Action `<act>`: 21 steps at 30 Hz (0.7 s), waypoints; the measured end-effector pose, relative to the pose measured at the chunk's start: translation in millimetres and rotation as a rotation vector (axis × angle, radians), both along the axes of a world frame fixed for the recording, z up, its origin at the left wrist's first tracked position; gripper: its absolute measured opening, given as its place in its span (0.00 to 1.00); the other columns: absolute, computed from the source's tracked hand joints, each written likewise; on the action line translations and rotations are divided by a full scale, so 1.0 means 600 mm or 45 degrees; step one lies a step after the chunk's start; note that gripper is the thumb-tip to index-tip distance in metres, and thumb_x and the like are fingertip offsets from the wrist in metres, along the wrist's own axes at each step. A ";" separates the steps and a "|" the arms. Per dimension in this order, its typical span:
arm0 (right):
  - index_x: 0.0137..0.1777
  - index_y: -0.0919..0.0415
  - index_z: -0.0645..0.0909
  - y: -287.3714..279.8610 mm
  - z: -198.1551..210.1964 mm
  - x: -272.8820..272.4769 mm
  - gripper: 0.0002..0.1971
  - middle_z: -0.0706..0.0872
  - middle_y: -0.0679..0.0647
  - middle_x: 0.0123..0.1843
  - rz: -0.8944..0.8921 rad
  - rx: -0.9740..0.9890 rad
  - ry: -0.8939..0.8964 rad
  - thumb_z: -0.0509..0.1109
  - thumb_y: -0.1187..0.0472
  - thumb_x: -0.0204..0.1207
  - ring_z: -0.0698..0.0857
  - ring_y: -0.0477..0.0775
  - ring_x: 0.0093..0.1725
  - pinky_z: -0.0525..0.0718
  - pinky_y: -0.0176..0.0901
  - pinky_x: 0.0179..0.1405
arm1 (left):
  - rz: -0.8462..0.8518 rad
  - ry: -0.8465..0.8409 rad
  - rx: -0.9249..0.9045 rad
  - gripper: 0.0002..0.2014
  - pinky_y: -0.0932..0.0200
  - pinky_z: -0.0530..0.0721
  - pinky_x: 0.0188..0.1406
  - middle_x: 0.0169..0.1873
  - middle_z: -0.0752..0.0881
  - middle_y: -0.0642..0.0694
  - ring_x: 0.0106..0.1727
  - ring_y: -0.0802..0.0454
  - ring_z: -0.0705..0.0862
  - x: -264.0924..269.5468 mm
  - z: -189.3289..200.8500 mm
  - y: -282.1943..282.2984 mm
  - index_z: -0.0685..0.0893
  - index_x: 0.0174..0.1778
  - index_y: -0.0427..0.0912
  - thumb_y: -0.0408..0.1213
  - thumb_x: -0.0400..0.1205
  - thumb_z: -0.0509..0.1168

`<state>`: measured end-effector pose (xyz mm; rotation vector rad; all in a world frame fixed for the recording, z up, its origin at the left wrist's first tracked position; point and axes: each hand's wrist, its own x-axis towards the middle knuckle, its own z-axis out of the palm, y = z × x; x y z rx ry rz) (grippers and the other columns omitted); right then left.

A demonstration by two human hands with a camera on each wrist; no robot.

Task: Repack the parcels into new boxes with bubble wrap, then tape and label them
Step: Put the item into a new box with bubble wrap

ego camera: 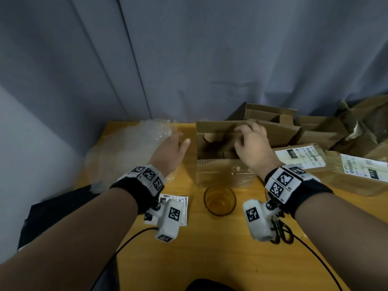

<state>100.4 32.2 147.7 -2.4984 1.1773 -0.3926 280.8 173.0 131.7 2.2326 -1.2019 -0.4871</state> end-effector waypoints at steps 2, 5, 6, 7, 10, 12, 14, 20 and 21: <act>0.66 0.57 0.80 0.005 -0.001 0.017 0.15 0.75 0.57 0.72 0.090 0.025 0.007 0.64 0.61 0.80 0.67 0.57 0.74 0.65 0.50 0.77 | -0.010 -0.105 0.228 0.22 0.48 0.76 0.67 0.68 0.74 0.38 0.66 0.41 0.78 0.035 -0.026 0.011 0.69 0.73 0.39 0.46 0.85 0.60; 0.64 0.56 0.81 0.018 -0.008 0.042 0.13 0.77 0.54 0.70 0.130 0.054 0.029 0.63 0.62 0.81 0.70 0.54 0.73 0.68 0.48 0.76 | -0.063 -0.205 0.556 0.29 0.46 0.74 0.68 0.72 0.67 0.37 0.69 0.38 0.74 0.068 -0.074 0.035 0.66 0.75 0.41 0.45 0.80 0.67; 0.63 0.56 0.82 0.022 -0.011 0.050 0.13 0.77 0.54 0.69 0.129 0.046 0.027 0.63 0.62 0.81 0.71 0.54 0.72 0.69 0.48 0.75 | -0.084 -0.222 0.632 0.32 0.45 0.74 0.69 0.73 0.65 0.37 0.70 0.38 0.72 0.072 -0.090 0.043 0.65 0.76 0.42 0.46 0.79 0.68; 0.62 0.57 0.82 0.028 -0.014 0.058 0.13 0.78 0.54 0.68 0.127 0.031 0.025 0.63 0.62 0.81 0.72 0.54 0.70 0.70 0.49 0.74 | -0.105 -0.233 0.702 0.34 0.44 0.73 0.70 0.75 0.63 0.38 0.72 0.38 0.70 0.074 -0.107 0.051 0.63 0.78 0.43 0.46 0.78 0.69; 0.62 0.56 0.83 0.043 -0.022 0.081 0.13 0.81 0.53 0.65 0.106 -0.030 0.018 0.63 0.61 0.80 0.75 0.54 0.67 0.74 0.51 0.71 | -0.120 -0.284 0.797 0.38 0.45 0.75 0.68 0.77 0.57 0.39 0.73 0.40 0.66 0.069 -0.145 0.063 0.58 0.79 0.45 0.46 0.77 0.70; 0.62 0.56 0.83 0.051 -0.025 0.093 0.13 0.82 0.53 0.64 0.098 -0.067 0.013 0.63 0.60 0.81 0.77 0.54 0.65 0.75 0.51 0.69 | -0.044 -0.335 0.781 0.37 0.46 0.77 0.65 0.76 0.59 0.40 0.71 0.41 0.69 0.070 -0.160 0.058 0.57 0.79 0.43 0.45 0.78 0.69; 0.62 0.56 0.83 0.056 -0.028 0.103 0.13 0.82 0.54 0.63 0.099 -0.089 0.014 0.62 0.60 0.81 0.77 0.55 0.64 0.76 0.52 0.68 | 0.035 -0.375 0.758 0.33 0.48 0.79 0.60 0.73 0.64 0.40 0.68 0.42 0.73 0.078 -0.171 0.051 0.60 0.77 0.40 0.42 0.80 0.68; 0.63 0.55 0.83 0.069 -0.036 0.116 0.14 0.82 0.52 0.63 0.111 -0.110 0.044 0.61 0.60 0.81 0.76 0.55 0.66 0.73 0.49 0.70 | -0.002 -0.476 0.682 0.18 0.52 0.78 0.54 0.61 0.78 0.39 0.58 0.43 0.80 0.119 -0.175 0.048 0.73 0.67 0.36 0.24 0.81 0.55; 0.63 0.55 0.83 0.069 -0.035 0.117 0.14 0.82 0.52 0.63 0.115 -0.114 0.044 0.61 0.60 0.81 0.76 0.55 0.65 0.73 0.49 0.69 | 0.023 -0.411 0.633 0.16 0.50 0.79 0.53 0.58 0.80 0.38 0.56 0.41 0.81 0.124 -0.166 0.051 0.74 0.64 0.36 0.24 0.81 0.54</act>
